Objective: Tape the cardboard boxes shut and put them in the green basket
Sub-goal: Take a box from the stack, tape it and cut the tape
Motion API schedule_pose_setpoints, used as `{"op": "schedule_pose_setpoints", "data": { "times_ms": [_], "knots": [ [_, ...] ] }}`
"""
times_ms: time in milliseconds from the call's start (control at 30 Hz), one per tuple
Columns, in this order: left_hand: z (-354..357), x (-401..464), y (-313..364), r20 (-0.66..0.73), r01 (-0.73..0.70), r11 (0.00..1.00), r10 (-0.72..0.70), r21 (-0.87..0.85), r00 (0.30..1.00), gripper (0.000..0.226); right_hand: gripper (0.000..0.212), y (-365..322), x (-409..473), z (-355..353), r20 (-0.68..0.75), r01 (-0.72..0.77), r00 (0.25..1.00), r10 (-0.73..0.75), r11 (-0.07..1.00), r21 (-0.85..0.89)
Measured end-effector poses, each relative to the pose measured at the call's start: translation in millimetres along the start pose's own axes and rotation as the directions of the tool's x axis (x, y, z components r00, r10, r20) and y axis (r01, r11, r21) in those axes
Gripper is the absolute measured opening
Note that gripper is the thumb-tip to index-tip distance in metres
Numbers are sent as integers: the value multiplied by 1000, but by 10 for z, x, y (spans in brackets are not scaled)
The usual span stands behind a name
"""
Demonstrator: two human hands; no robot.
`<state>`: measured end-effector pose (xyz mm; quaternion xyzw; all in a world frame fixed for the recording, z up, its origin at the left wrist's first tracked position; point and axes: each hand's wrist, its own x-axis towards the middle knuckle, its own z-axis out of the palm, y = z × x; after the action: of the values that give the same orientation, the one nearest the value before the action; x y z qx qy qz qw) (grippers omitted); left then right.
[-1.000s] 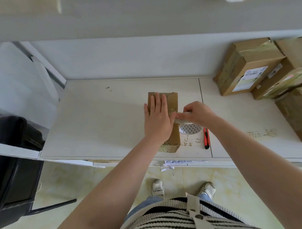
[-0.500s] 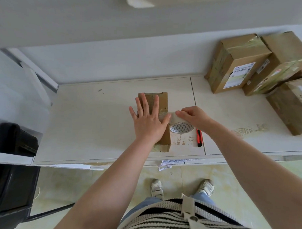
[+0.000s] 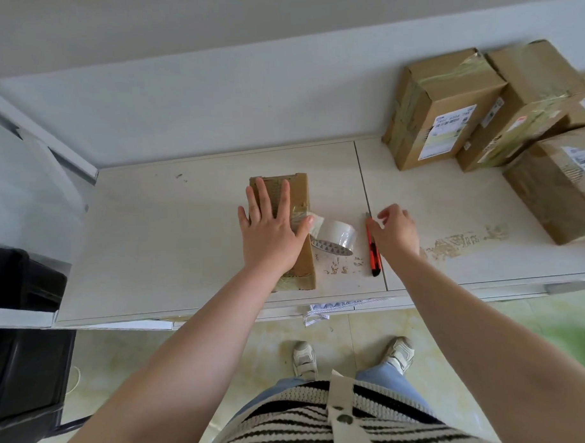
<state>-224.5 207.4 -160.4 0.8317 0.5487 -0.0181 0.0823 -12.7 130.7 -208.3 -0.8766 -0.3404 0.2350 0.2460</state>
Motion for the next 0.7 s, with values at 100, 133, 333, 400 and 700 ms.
{"op": "schedule_pose_setpoints", "data": {
  "times_ms": [100,133,333,400,700],
  "knots": [
    [8,2,4,-10,2,1000,-2,11,1000,80,48,133,-87,53,144,-13,989,36,988,-156],
    [11,3,4,-10,3,1000,-3,13,1000,80,51,138,-116,81,185,15,983,18,984,-179],
    [16,-2,2,-12,6,1000,-5,13,1000,79,30,66,-97,52,196,-25,978,65,979,-200],
    [21,-3,-4,-19,0,1000,0,8,1000,77,22,8,-75,-45,183,-104,976,117,991,-79],
    [56,-14,-11,-61,-14,1000,13,-19,998,67,9,-612,-536,-379,352,-38,924,-148,882,471]
  ]
}}
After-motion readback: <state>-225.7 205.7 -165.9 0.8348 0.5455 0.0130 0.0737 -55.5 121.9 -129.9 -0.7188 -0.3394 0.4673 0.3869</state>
